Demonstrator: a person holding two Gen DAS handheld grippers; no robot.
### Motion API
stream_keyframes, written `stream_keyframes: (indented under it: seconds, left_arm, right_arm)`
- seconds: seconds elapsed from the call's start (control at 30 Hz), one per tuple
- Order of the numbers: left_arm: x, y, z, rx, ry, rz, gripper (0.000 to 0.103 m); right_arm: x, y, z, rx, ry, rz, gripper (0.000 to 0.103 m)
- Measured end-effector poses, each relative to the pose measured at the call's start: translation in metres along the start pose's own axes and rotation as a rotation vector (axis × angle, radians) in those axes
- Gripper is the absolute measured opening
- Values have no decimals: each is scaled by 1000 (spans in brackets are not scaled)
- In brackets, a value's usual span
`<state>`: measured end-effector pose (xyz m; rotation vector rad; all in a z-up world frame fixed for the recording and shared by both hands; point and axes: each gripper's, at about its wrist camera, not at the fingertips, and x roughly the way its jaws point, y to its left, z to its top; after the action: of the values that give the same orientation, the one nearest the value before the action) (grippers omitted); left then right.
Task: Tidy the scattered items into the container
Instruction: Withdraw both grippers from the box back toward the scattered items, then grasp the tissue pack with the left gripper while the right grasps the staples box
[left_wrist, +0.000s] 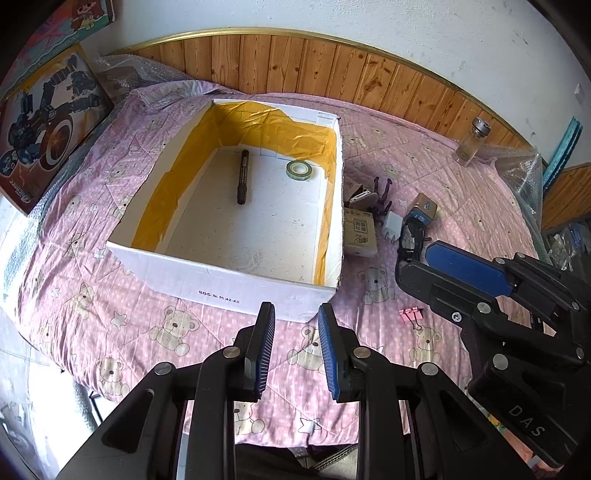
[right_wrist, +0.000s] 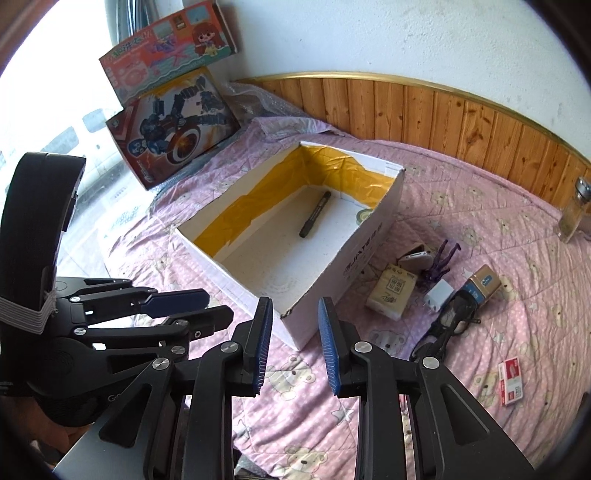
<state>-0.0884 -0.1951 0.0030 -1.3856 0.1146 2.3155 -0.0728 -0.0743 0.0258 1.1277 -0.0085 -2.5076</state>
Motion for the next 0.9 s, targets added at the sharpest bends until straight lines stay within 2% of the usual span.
stream_keyframes:
  seconds: [0.23, 0.37, 0.43, 0.7, 0.8, 0.9]
  left_arm:
    - [-3, -16, -16, 48, -37, -25, 26]
    - [-9, -30, -22, 89, -74, -34, 36]
    - [-9, -35, -24, 96, -85, -46, 37]
    - [6, -55, -27, 96, -60, -111, 38]
    - [11, -65, -29, 108, -54, -119, 43]
    - [18, -76, -29, 123, -49, -124, 45]
  right_arm:
    - [-18, -16, -26, 82, -54, 18, 28]
    - [-30, -34, -40, 157, -84, 23, 28]
    - [-34, -45, -49, 206, -93, 25, 28]
    - [-35, -81, -79, 330, -80, 7, 28]
    - [-33, -92, -89, 361, -72, 2, 28]
    - [-31, -103, -97, 387, -66, -2, 28]
